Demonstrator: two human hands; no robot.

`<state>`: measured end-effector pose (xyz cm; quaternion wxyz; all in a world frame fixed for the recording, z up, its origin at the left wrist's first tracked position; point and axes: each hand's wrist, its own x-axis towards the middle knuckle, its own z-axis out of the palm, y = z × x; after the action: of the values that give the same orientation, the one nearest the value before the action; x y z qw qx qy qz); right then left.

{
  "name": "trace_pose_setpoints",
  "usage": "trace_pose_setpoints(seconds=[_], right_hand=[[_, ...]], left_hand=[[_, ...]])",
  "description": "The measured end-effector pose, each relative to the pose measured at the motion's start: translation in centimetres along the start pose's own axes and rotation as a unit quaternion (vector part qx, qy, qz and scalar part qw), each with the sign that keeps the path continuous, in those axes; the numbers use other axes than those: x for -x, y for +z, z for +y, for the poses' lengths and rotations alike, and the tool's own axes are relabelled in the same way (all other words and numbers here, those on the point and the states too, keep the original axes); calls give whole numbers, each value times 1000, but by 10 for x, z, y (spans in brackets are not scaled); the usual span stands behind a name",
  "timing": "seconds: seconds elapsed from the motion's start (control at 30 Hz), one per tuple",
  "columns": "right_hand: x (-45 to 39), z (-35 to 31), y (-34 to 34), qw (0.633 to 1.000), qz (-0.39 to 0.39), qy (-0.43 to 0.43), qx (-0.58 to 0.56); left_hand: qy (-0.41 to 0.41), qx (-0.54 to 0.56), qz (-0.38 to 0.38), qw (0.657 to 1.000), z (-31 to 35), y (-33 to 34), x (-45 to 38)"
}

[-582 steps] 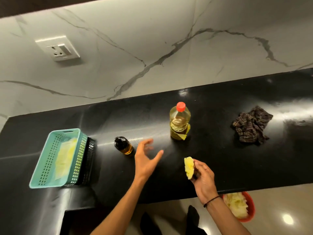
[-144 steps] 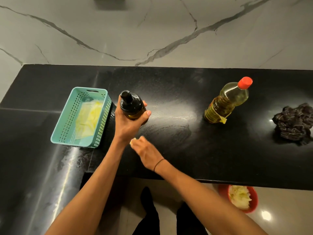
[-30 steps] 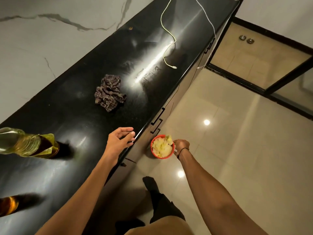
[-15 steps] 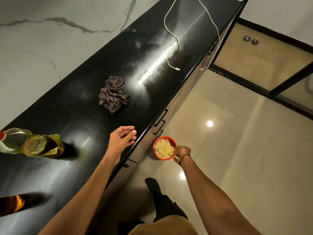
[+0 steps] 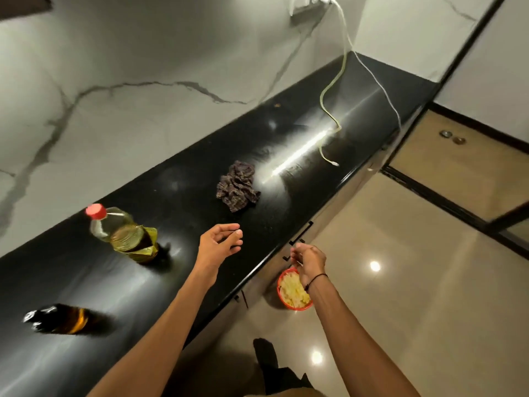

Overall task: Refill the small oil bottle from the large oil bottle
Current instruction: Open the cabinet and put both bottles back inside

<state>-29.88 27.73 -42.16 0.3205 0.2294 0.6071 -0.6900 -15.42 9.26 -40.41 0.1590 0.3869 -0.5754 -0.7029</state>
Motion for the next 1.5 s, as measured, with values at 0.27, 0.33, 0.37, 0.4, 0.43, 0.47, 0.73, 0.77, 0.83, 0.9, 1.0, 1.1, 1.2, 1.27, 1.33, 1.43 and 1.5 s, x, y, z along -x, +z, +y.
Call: trace_pose_setpoints(seconds=[0.27,0.33,0.37,0.4,0.43,0.47,0.73,0.77,0.83,0.9,1.0,1.1,1.2,1.27,1.33,1.43,1.5], right_hand=[[82,37,165,967,-248,-5,56],[110,48,195,953,-292,-17,81],[122,54,208,946,-308,-26,95],[134,57,218,941,-319,-36,104],[143,59,226,938,-327,-44,109],[154,58,236,933,-340,-48,108],[270,-37,332,825,-553,6,-121],[283,-55,344,814,-565,-4,-135],[306,-88,364,805,-572,-21,-155],[320,-110,378,809,-566,-37,-158],[326,-121,389,832,-535,-39,-143],[320,-122,391,833,-536,-39,-133],[314,-123,392,823,-551,-27,-133],[312,-124,391,823,-553,-21,-128],[312,-126,387,822,-555,-17,-126],[315,-130,374,819,-560,-10,-125],[319,-134,361,824,-553,-6,-126]], left_hand=[[78,70,134,985,37,-92,40],[92,88,169,977,47,-119,57],[101,95,184,973,51,-133,66],[112,101,196,969,56,-147,76],[122,107,207,965,59,-159,85],[135,117,222,959,65,-174,94],[264,304,234,885,173,-235,133],[286,311,219,880,192,-235,132],[323,312,207,869,231,-231,130],[346,303,216,861,267,-223,126],[367,322,241,839,301,-215,120],[370,344,279,817,312,-208,116],[371,358,305,801,316,-200,113],[374,375,300,793,319,-196,114],[376,398,294,783,322,-189,117],[369,420,287,778,326,-179,122],[363,432,280,777,325,-174,128]])
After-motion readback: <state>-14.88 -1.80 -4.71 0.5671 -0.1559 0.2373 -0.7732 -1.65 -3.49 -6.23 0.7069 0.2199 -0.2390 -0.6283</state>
